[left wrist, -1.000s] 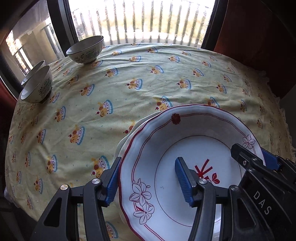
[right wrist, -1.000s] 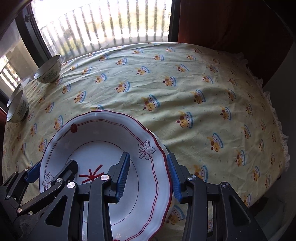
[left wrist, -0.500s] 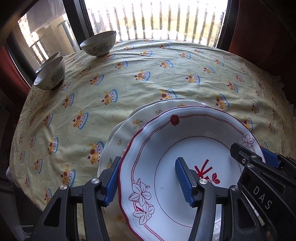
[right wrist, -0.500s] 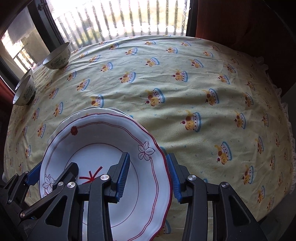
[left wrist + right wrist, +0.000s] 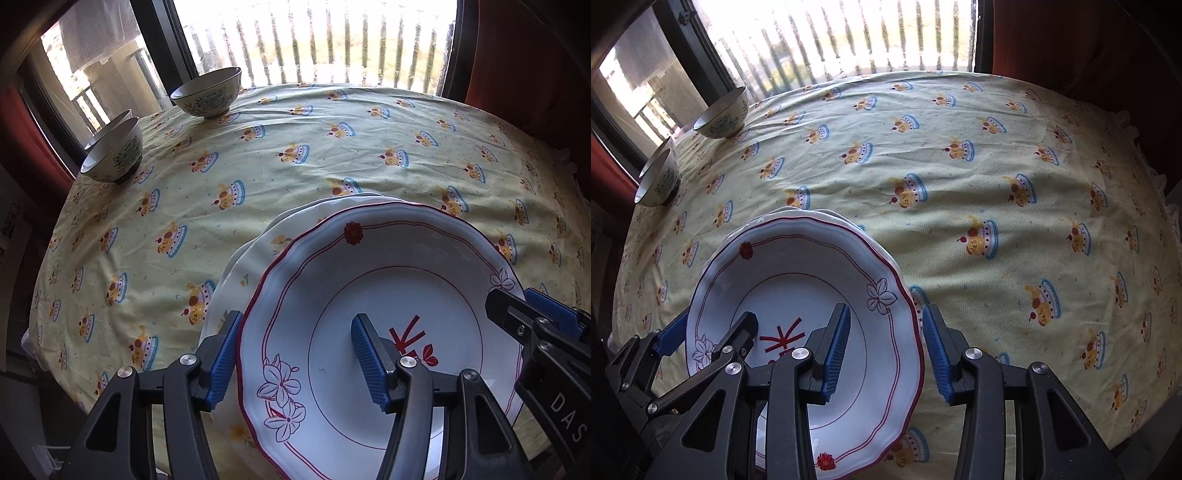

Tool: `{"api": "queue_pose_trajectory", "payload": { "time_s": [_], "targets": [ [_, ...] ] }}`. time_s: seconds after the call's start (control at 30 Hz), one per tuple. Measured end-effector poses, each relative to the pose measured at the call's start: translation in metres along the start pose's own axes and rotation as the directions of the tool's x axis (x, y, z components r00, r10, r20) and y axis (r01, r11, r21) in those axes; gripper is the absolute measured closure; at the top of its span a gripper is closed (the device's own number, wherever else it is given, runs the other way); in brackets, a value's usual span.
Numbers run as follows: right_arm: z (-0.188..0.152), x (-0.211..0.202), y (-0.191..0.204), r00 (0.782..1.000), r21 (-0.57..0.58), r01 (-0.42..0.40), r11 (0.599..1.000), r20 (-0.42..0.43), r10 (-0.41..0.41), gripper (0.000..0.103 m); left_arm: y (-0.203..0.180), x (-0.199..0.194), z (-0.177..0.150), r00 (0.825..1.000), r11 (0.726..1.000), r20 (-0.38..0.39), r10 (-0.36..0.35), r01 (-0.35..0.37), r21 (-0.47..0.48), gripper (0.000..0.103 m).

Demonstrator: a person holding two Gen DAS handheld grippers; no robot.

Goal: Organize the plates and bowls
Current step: 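Lower the red-rimmed plate onto the beaded plate and open left tool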

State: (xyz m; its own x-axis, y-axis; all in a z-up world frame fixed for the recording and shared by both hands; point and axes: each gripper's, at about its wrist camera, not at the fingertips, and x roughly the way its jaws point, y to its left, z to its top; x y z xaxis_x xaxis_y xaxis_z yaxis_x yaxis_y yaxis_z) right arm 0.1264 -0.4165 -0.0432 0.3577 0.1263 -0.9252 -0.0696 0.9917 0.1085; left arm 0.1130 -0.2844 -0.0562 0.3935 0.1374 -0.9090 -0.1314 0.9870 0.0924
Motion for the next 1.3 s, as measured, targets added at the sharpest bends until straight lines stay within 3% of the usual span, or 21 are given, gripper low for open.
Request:
{"api": "queue_pose_trajectory", "payload": {
  "time_s": [0.1, 0.17, 0.43, 0.7, 0.87, 0.97, 1.03, 1.1, 1.13, 1.3],
  "targets": [
    [-0.001, 0.001, -0.006, 1.0, 0.002, 0.004, 1.0, -0.012, -0.004, 0.082, 0.001, 0.0, -0.001, 1.0, 1.0, -0.001, 0.012, -0.012, -0.004, 0.042],
    [0.0, 0.001, -0.011, 1.0, 0.04, -0.026, 0.999, -0.017, 0.027, 0.083, 0.001, 0.0, 0.0, 1.0, 1.0, -0.002, 0.012, -0.012, -0.006, 0.042],
    [0.001, 0.007, 0.01, 1.0, -0.035, -0.01, 0.999, -0.024, 0.009, 0.083, 0.014, 0.003, 0.003, 0.999, 0.999, -0.012, 0.04, -0.04, -0.034, 0.041],
    [0.004, 0.01, 0.011, 1.0, -0.049, -0.012, 0.999, -0.027, 0.011, 0.083, 0.01, 0.005, 0.003, 0.999, 0.999, 0.001, 0.048, -0.048, -0.002, 0.036],
    [0.003, 0.004, 0.018, 1.0, -0.085, 0.021, 0.996, 0.018, -0.02, 0.083, 0.016, 0.003, 0.002, 0.999, 0.999, -0.011, 0.042, -0.042, -0.006, 0.036],
    [0.006, 0.0, 0.024, 1.0, -0.09, -0.006, 0.996, 0.029, 0.008, 0.082, 0.021, -0.004, 0.003, 0.999, 0.999, -0.001, 0.038, -0.038, 0.016, 0.035],
    [0.007, -0.004, 0.03, 0.999, -0.092, -0.004, 0.996, 0.038, 0.008, 0.074, 0.027, -0.011, 0.005, 1.0, 1.0, 0.011, 0.022, -0.023, 0.02, 0.031],
    [0.006, -0.009, 0.037, 0.998, -0.084, -0.028, 0.996, 0.055, 0.033, 0.046, 0.035, -0.016, 0.008, 1.0, 1.0, 0.023, 0.008, -0.008, 0.011, 0.027],
    [0.006, -0.012, 0.041, 0.997, -0.082, -0.042, 0.996, 0.067, 0.047, 0.038, 0.039, -0.017, 0.01, 1.0, 1.0, 0.03, 0.001, -0.001, 0.006, 0.027],
    [0.009, -0.015, 0.068, 0.996, -0.069, -0.03, 0.997, 0.079, 0.036, 0.032, 0.063, -0.017, 0.017, 0.998, 0.998, 0.029, -0.057, 0.056, 0.006, 0.023]
  ]
}}
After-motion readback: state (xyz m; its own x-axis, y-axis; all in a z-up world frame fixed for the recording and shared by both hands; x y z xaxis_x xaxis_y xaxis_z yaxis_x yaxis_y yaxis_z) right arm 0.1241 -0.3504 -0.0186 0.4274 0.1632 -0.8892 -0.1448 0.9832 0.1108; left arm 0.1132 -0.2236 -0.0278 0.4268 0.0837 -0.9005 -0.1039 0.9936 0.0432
